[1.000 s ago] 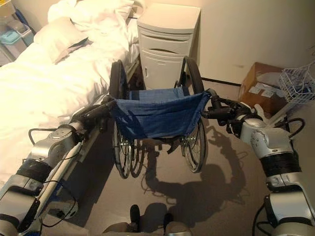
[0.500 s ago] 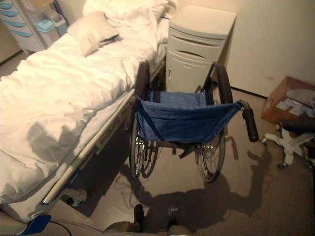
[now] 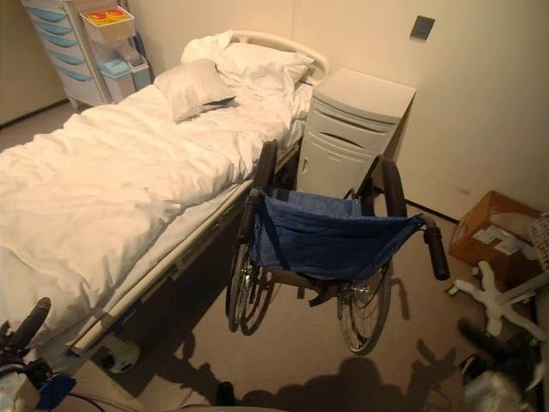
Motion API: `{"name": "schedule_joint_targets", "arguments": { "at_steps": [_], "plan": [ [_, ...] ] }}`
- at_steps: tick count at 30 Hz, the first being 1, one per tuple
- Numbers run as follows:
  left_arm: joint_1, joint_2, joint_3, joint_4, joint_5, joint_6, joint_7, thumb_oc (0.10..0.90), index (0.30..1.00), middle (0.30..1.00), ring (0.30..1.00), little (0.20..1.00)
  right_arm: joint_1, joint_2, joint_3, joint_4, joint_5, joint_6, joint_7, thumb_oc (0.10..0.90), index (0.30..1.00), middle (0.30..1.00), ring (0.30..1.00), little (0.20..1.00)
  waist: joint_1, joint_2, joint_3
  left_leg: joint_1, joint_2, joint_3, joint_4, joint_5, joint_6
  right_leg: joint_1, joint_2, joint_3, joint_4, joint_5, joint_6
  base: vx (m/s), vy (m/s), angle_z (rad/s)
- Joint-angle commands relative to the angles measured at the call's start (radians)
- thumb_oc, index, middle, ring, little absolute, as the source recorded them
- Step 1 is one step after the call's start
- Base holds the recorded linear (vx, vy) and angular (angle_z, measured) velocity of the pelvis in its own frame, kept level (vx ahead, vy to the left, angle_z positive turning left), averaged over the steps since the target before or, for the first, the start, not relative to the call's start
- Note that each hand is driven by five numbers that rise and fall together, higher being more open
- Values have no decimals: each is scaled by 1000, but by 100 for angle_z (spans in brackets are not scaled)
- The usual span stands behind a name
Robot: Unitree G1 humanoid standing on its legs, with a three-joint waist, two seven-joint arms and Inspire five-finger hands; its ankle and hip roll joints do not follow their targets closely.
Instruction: Push the wheelchair next to the bed
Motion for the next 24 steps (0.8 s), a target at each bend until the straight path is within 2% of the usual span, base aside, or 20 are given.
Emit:
{"name": "schedule_joint_targets", "arguments": {
  "at_steps": [1, 2, 3, 4, 6, 7, 8, 9, 10, 14, 17, 19, 20, 22, 24],
  "plan": [
    [-64, -55, -138, 67, 10, -63, -186, 800, 900, 900, 900, 900, -80, 0, 77, 110, -71, -85, 112, 800, 900, 900, 900, 900, 1, -11, -1, 135, 13, 26, 11, -186, -56, -73, 47, 11, 19, 53, -14, 32, -42, -3],
    [-70, -66, -168, 87, 58, -53, -194, 800, 900, 900, 900, 900, -85, 11, 97, 152, -89, -75, 129, 800, 900, 900, 900, 900, 3, -10, 1, 136, 14, 28, 11, -186, -55, -74, 48, 10, 21, 53, -16, 21, -33, -2],
    [-73, -75, -189, 101, 71, -69, -190, 800, 900, 900, 900, 900, -86, 23, 113, 169, -93, -86, 129, 800, 900, 900, 900, 900, 3, -9, 1, 135, 14, 28, 11, -186, -55, -75, 48, 11, 22, 52, -17, 0, 0, 0],
    [-77, -104, -262, 139, 160, -71, -221, 800, 900, 900, 900, 900, -79, 70, 177, 210, -175, -107, 151, 800, 900, 900, 900, 900, 1, -5, 4, 134, 15, 31, 11, -184, -52, -81, 49, 12, 27, 51, -19, 0, 0, 0],
    [-74, -131, -341, 189, 223, -50, -264, 800, 900, 900, 900, 900, -65, 99, 262, 253, -289, -121, 176, 800, 900, 900, 900, 900, -5, 0, 8, 132, 15, 36, 11, -184, -48, -90, 50, 16, 38, 47, -20, -22, -16, -5],
    [-74, -138, -350, 196, 247, -33, -272, 800, 900, 900, 900, 900, -63, 102, 271, 261, -355, -128, 202, 800, 900, 900, 900, 900, -6, 1, 9, 132, 15, 37, 11, -185, -47, -91, 50, 15, 39, 47, -19, -24, -14, -15],
    [-77, -147, -384, 218, 302, -28, -307, 800, 900, 900, 900, 900, -60, 110, 330, 270, -439, -149, 206, 800, 900, 900, 900, 900, -10, 2, 13, 135, 15, 38, 11, -186, -46, -90, 50, 16, 42, 45, -18, -17, -14, -15],
    [-79, -151, -399, 224, 318, -26, -313, 800, 900, 900, 900, 900, -59, 110, 352, 268, -473, -145, 215, 800, 900, 900, 900, 900, -11, 2, 11, 131, 15, 39, 11, -184, -45, -95, 49, 16, 42, 47, -18, -25, -22, -15],
    [-83, -162, -450, 244, 339, -15, -309, 800, 900, 900, 900, 900, -60, 115, 420, 274, -517, -155, 239, 800, 900, 900, 900, 900, -14, 2, 12, 129, 15, 40, 11, -184, -43, -99, 49, 18, 44, 47, -19, -23, -22, -7],
    [-99, -208, -516, 297, 324, 14, -342, 800, 900, 900, 900, 900, -72, 148, 511, 299, -561, -161, 257, 800, 900, 900, 900, 900, -21, 1, 13, 130, 15, 42, 13, -186, -40, -100, 49, 20, 49, 44, -21, -11, -29, -4],
    [-95, -237, -538, 317, 291, 24, -323, 800, 900, 900, 900, 900, -69, 174, 547, 297, -555, -172, 266, 800, 900, 900, 900, 900, -22, 0, 15, 128, 14, 40, 18, -187, -39, -101, 49, 22, 50, 45, -21, -11, -36, -3],
    [-95, -246, -542, 324, 314, 14, -320, 800, 900, 900, 900, 900, -72, 186, 558, 298, -563, -174, 267, 800, 900, 900, 900, 900, -22, -2, 15, 127, 12, 38, 19, -186, -38, -101, 50, 25, 49, 47, -22, -11, -33, 0],
    [-97, -249, -555, 327, 335, -29, -294, 800, 900, 900, 900, 900, -73, 188, 572, 300, -581, -185, 262, 800, 900, 900, 900, 900, -23, -2, 15, 125, 12, 37, 18, -184, -38, -103, 51, 26, 48, 49, -22, 0, 0, 0],
    [-101, -242, -555, 305, 297, -50, -241, 800, 900, 900, 900, 900, -75, 184, 586, 294, -576, -186, 257, 800, 900, 900, 900, 900, -21, 0, 16, 124, 12, 35, 18, -184, -39, -103, 51, 27, 46, 50, -22, 0, 0, 0],
    [-107, -239, -543, 271, 254, -37, -213, 800, 900, 900, 900, 900, -78, 178, 588, 290, -567, -173, 254, 800, 900, 900, 900, 900, -19, 0, 20, 124, 10, 31, 21, -184, -39, -102, 51, 25, 47, 49, -23, 0, 0, 0]
  ]
}}
